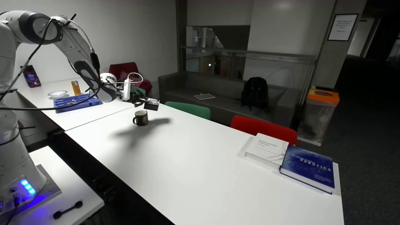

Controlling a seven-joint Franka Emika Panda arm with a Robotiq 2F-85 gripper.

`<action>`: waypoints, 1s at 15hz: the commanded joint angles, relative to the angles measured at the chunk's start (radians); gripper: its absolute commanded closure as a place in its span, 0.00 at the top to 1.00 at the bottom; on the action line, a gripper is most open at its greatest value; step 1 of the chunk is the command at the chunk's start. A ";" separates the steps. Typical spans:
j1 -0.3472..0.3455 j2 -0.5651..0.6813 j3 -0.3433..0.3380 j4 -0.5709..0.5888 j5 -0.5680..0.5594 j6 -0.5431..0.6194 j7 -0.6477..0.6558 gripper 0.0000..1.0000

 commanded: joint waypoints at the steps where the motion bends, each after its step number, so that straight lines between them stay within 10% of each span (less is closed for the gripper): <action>1: -0.027 0.001 0.027 0.003 -0.001 -0.008 -0.017 0.05; 15: 0.001 -0.048 0.047 -0.063 0.065 -0.139 -0.029 0.05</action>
